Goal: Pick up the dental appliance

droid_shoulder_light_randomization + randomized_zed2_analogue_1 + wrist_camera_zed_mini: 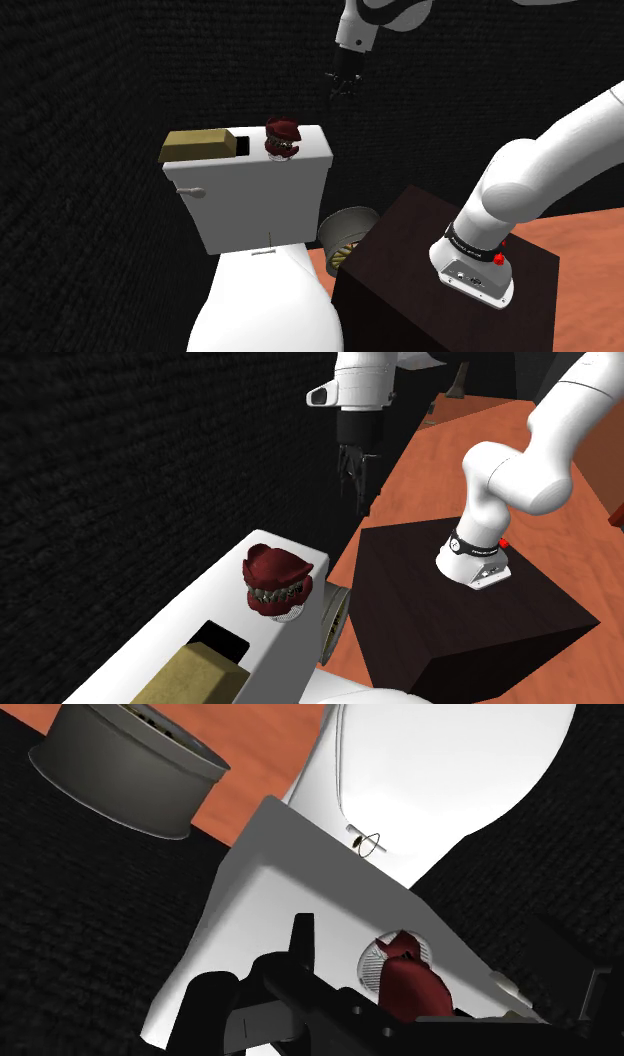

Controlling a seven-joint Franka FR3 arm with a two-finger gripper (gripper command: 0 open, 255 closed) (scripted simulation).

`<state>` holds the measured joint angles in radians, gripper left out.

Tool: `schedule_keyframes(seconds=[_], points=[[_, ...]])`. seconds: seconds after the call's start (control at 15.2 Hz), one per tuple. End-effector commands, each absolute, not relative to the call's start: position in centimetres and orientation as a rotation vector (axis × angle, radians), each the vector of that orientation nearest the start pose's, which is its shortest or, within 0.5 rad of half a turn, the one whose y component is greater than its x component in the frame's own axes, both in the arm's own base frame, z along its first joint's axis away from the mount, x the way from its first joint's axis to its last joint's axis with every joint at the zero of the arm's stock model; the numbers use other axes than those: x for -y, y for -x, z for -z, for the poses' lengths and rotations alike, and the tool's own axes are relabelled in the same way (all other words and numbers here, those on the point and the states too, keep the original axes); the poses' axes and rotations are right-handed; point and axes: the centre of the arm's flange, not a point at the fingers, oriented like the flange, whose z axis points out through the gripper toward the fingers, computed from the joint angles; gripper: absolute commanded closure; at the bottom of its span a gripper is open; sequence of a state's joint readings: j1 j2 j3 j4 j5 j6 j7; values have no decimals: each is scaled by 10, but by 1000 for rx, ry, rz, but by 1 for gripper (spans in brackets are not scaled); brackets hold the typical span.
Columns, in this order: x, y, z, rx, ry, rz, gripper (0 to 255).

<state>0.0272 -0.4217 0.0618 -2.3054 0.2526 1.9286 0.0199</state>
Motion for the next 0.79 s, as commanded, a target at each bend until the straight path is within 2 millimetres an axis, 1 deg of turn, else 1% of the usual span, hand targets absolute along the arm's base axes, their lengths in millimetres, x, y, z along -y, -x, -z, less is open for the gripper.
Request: schedule_keyframes(seconds=[0.0,0.46,0.53,0.73], points=[[-67,-447,-503,-49,2908,60,0],[-92,-523,-468,-115,2848,92,0],[-94,-528,-466,-120,2844,94,0],[-94,-528,-450,-120,2844,94,0]])
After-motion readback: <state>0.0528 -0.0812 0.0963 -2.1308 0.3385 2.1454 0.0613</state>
